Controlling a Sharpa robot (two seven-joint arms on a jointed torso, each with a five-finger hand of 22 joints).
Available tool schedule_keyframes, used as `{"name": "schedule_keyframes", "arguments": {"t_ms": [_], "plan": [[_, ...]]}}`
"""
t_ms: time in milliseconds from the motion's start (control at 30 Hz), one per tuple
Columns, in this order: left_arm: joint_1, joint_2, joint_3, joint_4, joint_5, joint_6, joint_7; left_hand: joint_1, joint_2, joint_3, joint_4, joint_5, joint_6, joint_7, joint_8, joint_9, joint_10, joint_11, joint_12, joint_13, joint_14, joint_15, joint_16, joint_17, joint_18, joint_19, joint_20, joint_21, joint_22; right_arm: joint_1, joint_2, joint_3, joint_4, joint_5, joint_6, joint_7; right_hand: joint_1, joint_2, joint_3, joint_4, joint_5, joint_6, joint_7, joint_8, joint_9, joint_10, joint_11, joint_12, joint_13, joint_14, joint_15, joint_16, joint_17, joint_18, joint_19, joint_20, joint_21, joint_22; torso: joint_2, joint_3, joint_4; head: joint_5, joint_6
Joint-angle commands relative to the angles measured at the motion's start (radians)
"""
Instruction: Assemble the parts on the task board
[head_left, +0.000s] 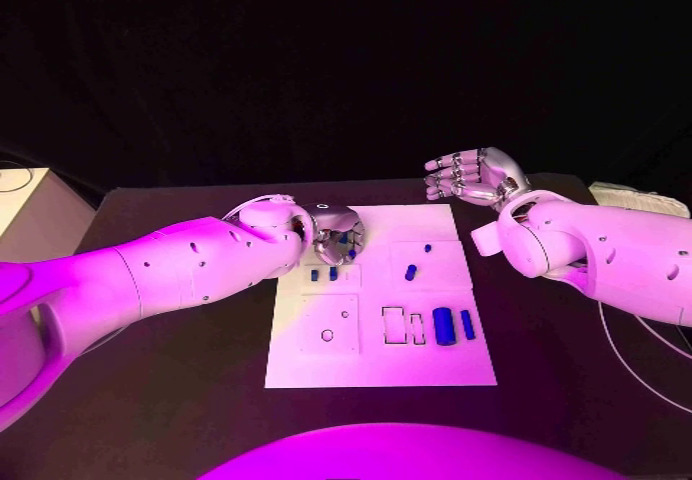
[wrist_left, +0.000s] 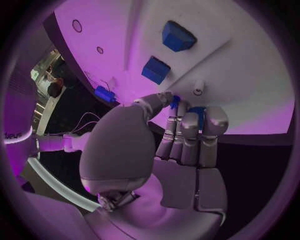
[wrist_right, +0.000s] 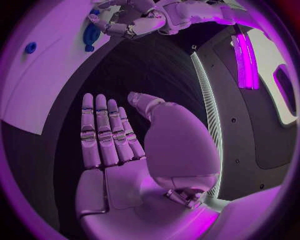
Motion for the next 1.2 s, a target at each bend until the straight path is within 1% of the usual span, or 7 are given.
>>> {"name": "schedule_keyframes", "arguments": {"t_ms": [33,167,200,233,833,933,1200], "plan": [[-0.004,0.003,-0.002,-0.001,-0.002,0.014,0.016,0.009,0.021,0.013,-0.008,-0.008,0.029,0.001,-0.005,0.005,0.034,-0.007,-0.003,-0.004,0.034,-0.004,0.027,0.04,-0.017,0.016,-0.005,0.015,0.014,0.001,0.0,0.0,0.003,-0.006,0.007,0.01,-0.005,0.006,0.0,-0.003,0.0,0.005,0.005,-0.007,-0.001,-0.004,0.0,-0.006,-0.001,0.001,0.003,-0.004,-0.001,0.005,0.004,0.002,-0.005,-0.001,-0.001,-0.0003,-0.0001,0.001,-0.001],[-0.004,0.003,-0.002,-0.001,-0.002,0.015,0.016,0.017,0.035,0.023,-0.022,-0.024,0.062,0.0,-0.008,0.012,0.078,-0.017,-0.016,-0.014,0.067,-0.012,0.053,0.078,-0.02,0.028,-0.013,0.029,0.029,0.001,-0.002,0.0,0.004,-0.006,0.008,0.01,-0.006,0.006,0.0,-0.002,0.001,0.005,0.006,-0.008,-0.002,-0.004,0.0,-0.005,-0.001,0.002,0.003,-0.005,-0.003,0.005,0.005,0.002,-0.005,-0.004,0.0,-0.0007,0.0002,0.001,-0.001],[-0.004,0.003,-0.002,-0.001,-0.002,0.014,0.016,0.025,0.044,0.035,-0.033,-0.082,0.073,0.0,-0.015,0.015,0.097,-0.021,-0.027,-0.019,0.08,-0.016,0.063,0.092,-0.021,0.033,-0.017,0.034,0.035,0.001,-0.002,0.0,0.004,-0.006,0.008,0.011,-0.006,0.006,0.0,-0.002,0.001,0.005,0.006,-0.008,-0.002,-0.004,0.0,-0.005,-0.001,0.002,0.003,-0.005,-0.003,0.005,0.005,0.002,-0.005,-0.004,0.0,-0.0006,0.0004,0.002,-0.001],[-0.004,0.003,-0.002,-0.001,-0.002,0.013,0.015,0.025,0.046,0.04,-0.037,-0.089,0.078,0.0,-0.019,0.016,0.106,-0.022,-0.032,-0.022,0.086,-0.017,0.067,0.101,-0.023,0.037,-0.019,0.038,0.04,0.001,-0.002,0.0,0.004,-0.006,0.008,0.011,-0.006,0.006,0.0,-0.002,0.001,0.005,0.006,-0.008,-0.002,-0.004,0.0,-0.005,-0.001,0.002,0.003,-0.005,-0.003,0.005,0.005,0.002,-0.005,-0.004,0.0,-0.0006,0.0004,0.002,-0.001],[-0.006,-0.02,-0.001,0.021,0.023,-0.07,0.037,0.03,0.056,0.076,-0.078,-0.1,0.121,0.002,-0.049,0.031,0.175,-0.027,-0.083,-0.035,0.123,-0.025,0.089,0.138,-0.033,0.074,-0.027,0.076,0.083,0.001,-0.003,0.0,0.005,-0.006,0.01,0.011,-0.006,0.006,0.0,-0.002,0.001,0.005,0.006,-0.008,-0.002,-0.004,0.0,-0.005,-0.001,0.002,0.003,-0.005,-0.003,0.005,0.005,0.002,-0.005,-0.004,0.0,-0.001,-0.0007,0.001,0.003],[-0.007,-0.043,0.008,0.051,0.037,-0.087,0.048,0.026,0.054,0.076,-0.079,-0.1,0.123,0.002,-0.052,0.032,0.179,-0.027,-0.089,-0.036,0.124,-0.024,0.089,0.139,-0.033,0.076,-0.027,0.078,0.085,0.001,-0.004,0.0,0.005,-0.006,0.01,0.011,-0.006,0.006,0.0,-0.002,0.001,0.005,0.006,-0.008,-0.002,-0.004,0.0,-0.005,-0.001,0.002,0.003,-0.005,-0.003,0.005,0.005,0.002,-0.005,-0.004,0.0,-0.0006,-0.0005,0.0,0.005],[-0.006,-0.115,0.051,0.141,0.057,-0.099,0.054,0.02,0.053,0.076,-0.082,-0.1,0.131,0.001,-0.056,0.035,0.188,-0.028,-0.098,-0.037,0.127,-0.024,0.09,0.14,-0.034,0.079,-0.028,0.081,0.088,0.001,-0.008,0.0,0.004,-0.006,0.01,0.01,-0.006,0.006,0.0,-0.002,0.001,0.005,0.006,-0.008,-0.002,-0.004,0.0,-0.005,-0.001,0.002,0.003,-0.005,-0.003,0.005,0.005,0.002,-0.005,-0.004,-0.003,-0.0003,0.0019,-0.002,0.009]]}}
